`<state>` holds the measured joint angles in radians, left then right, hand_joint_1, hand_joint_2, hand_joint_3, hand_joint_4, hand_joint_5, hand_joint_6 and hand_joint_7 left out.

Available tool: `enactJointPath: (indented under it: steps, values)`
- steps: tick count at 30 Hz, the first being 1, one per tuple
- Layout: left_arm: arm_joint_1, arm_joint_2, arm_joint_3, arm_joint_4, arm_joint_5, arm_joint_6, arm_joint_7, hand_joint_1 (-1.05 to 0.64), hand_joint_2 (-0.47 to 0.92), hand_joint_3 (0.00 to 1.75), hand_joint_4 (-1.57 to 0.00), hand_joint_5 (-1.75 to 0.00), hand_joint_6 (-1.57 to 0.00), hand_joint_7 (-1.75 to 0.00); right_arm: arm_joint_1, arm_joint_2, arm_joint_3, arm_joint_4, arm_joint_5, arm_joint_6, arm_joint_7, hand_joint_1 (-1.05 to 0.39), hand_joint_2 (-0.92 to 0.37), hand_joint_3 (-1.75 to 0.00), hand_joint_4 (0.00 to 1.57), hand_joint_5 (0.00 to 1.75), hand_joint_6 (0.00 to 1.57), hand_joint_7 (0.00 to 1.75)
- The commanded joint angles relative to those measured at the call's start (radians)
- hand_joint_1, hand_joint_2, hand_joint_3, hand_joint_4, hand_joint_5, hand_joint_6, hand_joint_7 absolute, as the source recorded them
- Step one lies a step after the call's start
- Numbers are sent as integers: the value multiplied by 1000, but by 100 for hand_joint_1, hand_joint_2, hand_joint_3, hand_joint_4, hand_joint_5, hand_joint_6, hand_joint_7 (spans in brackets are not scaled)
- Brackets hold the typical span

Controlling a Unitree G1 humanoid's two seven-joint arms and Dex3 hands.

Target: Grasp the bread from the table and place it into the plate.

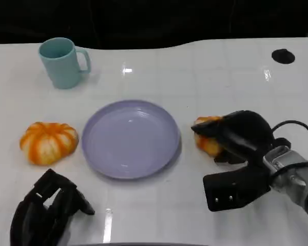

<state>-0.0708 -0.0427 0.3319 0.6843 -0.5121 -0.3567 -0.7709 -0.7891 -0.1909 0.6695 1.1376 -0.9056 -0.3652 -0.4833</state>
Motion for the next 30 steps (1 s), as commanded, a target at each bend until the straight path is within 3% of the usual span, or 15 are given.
enactJointPath:
  steps: [1,2,3,5,6,7,8,9,10,11,15,19,22,27,30]
  values:
    - [13,9,0,-21,-3,10,3,-59,92,24,-64,-175,-51,-155,-1,-23,4,30,0,-67,-145,-15,-88,0,116,47,114,6]
    - [13,8,1,-21,-3,7,3,-58,92,24,-64,-175,-51,-154,-3,-24,8,36,-4,-73,-166,-18,-89,-1,100,91,120,4]
    - [13,7,1,-21,-2,5,3,-58,92,24,-64,-175,-51,-154,-5,-23,11,42,-7,-77,-179,-20,-90,-1,88,123,123,3]
    - [12,6,2,-19,-4,5,0,-58,92,24,-64,-175,-51,-154,-7,-23,17,51,-14,-93,-222,-20,-91,-2,74,160,132,6]
    - [11,7,2,-18,-5,7,-1,-58,92,24,-64,-175,-51,-155,-8,-23,20,55,-19,-100,-244,-19,-92,-3,71,167,135,8]
    - [10,7,2,-19,-5,9,-1,-59,92,24,-64,-175,-51,-155,-9,-23,22,58,-22,-107,-262,-19,-92,-9,69,171,128,29]
    - [11,7,2,-20,-6,9,-2,-59,92,24,-65,-175,-51,-155,-9,-23,23,62,-24,-114,-278,-17,-91,-16,68,173,90,104]
    - [12,7,2,-22,-6,8,-2,-58,92,24,-65,-175,-51,-155,-10,-22,24,65,-26,-121,-294,-16,-91,-19,67,174,73,135]
    - [12,7,2,-22,-6,8,-2,-58,92,24,-65,-175,-51,-155,-11,-23,25,68,-27,-129,-307,-15,-90,-21,67,174,65,151]
    - [12,7,2,-21,-6,7,-2,-58,92,24,-65,-175,-51,-154,-13,-23,28,70,-29,-136,-326,-14,-89,-22,68,174,61,158]
    - [14,6,2,-23,-5,5,-3,-58,92,24,-65,-175,-52,-153,-15,-22,28,79,-25,-162,-383,-13,-86,-24,71,175,63,158]
    - [12,7,3,-20,-7,7,-7,-58,92,24,-65,-175,-52,-153,-20,-24,11,78,-3,-192,-403,-11,-78,-29,71,175,53,173]
    - [15,5,1,-24,-5,7,-2,-58,92,24,-65,-175,-52,-152,-22,-21,-19,70,27,-235,-413,-10,-63,-58,74,175,55,174]
    - [15,4,1,-24,-2,2,0,-57,92,25,-64,-175,-53,-152,-43,-6,-65,43,81,-301,-395,-7,-61,-70,81,175,60,175]
    - [10,7,0,-22,-5,14,-1,-58,92,24,-65,-175,-53,-152,-65,11,-83,18,109,-328,-360,-6,-53,-88,84,175,64,173]
